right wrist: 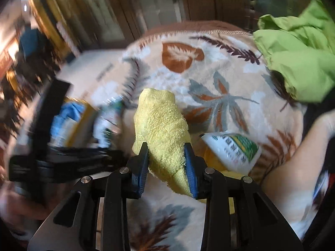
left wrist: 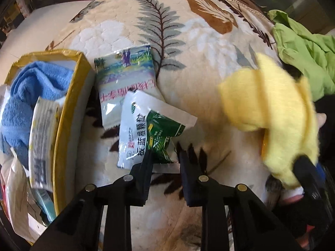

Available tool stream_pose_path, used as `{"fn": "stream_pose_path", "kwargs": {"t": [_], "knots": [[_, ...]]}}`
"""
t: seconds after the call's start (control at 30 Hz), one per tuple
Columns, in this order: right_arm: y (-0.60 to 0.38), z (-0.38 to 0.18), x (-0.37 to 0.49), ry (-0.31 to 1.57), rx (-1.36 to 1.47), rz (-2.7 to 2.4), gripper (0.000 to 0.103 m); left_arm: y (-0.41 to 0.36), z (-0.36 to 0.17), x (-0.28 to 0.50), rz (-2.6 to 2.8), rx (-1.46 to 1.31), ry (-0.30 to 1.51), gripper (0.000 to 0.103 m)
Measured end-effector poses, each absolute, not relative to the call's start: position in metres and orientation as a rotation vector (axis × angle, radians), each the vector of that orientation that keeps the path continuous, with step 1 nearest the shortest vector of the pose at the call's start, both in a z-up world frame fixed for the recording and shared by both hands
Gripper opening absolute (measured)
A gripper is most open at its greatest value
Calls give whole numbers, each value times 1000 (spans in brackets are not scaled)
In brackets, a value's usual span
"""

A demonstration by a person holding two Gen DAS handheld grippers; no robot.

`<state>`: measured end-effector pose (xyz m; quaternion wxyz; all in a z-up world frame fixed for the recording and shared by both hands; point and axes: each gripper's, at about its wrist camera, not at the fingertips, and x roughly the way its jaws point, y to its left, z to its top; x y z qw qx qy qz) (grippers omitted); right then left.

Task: Organize soft objects
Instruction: 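Grasp the yellow towel with the right gripper while the left grasps the green-and-white sachet, then carry the yellow towel and sachet into the yellow-rimmed box and open both grippers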

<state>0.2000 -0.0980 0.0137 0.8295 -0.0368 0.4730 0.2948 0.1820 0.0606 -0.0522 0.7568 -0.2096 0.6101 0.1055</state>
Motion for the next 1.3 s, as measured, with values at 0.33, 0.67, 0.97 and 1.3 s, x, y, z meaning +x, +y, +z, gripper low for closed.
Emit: {"fn": "stream_pose_path", "kwargs": {"t": [0.33, 0.67, 0.97, 1.3], "knots": [[-137, 27, 148, 985, 168, 637, 32, 61, -37, 163, 149, -471, 1311, 10], [-150, 34, 127, 984, 301, 661, 32, 64, -8, 121, 49, -487, 1268, 9], [-123, 47, 115, 981, 318, 731, 32, 91, 36, 79, -8, -535, 1187, 9], [-42, 63, 101, 1041, 435, 933, 32, 155, 72, 32, 105, -508, 1116, 9]]}}
